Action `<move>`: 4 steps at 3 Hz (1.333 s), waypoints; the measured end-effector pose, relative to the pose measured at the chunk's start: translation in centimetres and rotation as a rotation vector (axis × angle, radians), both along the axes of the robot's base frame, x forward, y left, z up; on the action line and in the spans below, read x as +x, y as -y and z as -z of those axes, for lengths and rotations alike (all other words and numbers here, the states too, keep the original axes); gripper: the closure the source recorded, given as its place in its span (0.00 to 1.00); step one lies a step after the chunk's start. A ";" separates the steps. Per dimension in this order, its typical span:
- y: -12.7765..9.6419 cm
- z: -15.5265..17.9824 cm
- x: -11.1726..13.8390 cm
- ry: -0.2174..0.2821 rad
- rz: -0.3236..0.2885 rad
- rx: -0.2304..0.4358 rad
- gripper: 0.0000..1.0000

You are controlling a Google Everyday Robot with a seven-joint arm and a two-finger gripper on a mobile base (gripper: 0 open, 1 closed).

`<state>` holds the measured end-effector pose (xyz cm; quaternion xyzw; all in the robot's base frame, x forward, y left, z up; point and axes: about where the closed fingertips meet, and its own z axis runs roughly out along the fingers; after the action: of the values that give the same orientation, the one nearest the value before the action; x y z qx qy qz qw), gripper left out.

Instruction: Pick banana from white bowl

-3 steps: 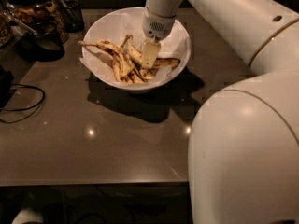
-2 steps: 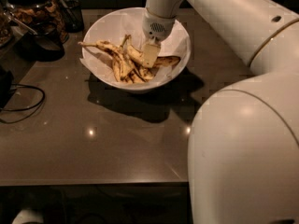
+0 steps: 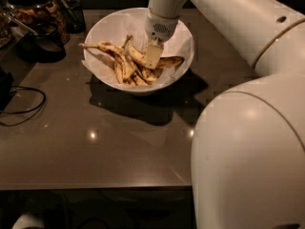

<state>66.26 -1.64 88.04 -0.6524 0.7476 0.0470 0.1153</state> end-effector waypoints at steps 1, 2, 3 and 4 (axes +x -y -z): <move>0.2 -1.6 -0.6 0.042 0.001 0.027 1.00; 0.4 -2.6 -1.1 0.068 0.000 0.043 1.00; 0.4 -4.7 -2.5 0.120 -0.023 0.060 1.00; 0.2 -4.9 -2.6 0.125 -0.028 0.051 1.00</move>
Offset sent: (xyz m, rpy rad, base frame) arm -0.0212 -0.0093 0.0429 0.0590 -0.0955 -0.0018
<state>63.63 -1.87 92.98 -0.6613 0.7283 0.0268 0.1778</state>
